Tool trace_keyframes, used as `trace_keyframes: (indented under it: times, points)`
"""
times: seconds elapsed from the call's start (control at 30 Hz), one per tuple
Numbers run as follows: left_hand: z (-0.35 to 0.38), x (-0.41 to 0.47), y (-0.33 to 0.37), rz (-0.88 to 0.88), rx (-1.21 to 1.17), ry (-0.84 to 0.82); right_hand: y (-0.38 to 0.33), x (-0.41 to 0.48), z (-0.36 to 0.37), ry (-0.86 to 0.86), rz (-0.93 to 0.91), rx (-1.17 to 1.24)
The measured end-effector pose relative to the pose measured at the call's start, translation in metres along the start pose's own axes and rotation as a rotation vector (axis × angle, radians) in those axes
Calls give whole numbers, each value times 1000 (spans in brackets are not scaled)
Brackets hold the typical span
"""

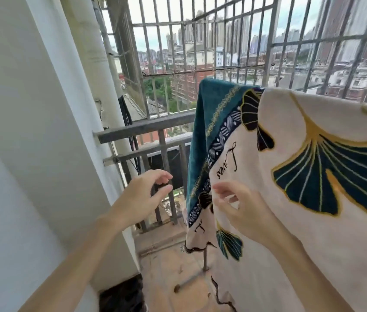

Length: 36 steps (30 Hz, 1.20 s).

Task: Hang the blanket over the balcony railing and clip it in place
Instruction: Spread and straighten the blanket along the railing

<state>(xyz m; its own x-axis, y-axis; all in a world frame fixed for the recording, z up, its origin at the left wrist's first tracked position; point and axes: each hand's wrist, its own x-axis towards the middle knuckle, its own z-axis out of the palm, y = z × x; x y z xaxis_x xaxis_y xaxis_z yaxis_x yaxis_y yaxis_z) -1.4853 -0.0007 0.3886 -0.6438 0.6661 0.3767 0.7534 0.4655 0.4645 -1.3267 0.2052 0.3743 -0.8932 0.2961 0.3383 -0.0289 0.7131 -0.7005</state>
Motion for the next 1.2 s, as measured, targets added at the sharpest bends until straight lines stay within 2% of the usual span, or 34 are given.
trace_keyframes:
  times: [0.27,0.4,0.53,0.63,0.7,0.8,1.0,1.2]
  points:
    - [54,161,-81,101,-143,-29,34,125,26,132,29,-103]
    - [73,266,-116,208,-241,16,33,200,31,336,-3,-165]
    - [78,367,-129,304,-377,53,13,275,18,542,-65,-417]
    - [86,434,-127,301,-532,40,-5,323,-8,707,-43,-700]
    - [93,464,-124,337,-632,-6,-13,350,-28,690,114,-867]
    - [105,489,-123,397,-665,-56,-12,376,-45,631,310,-928]
    - [108,498,-127,456,-729,27,-14,392,-41,697,315,-943]
    - [51,525,-138,380,-793,278,-17,412,-37,516,413,-1048]
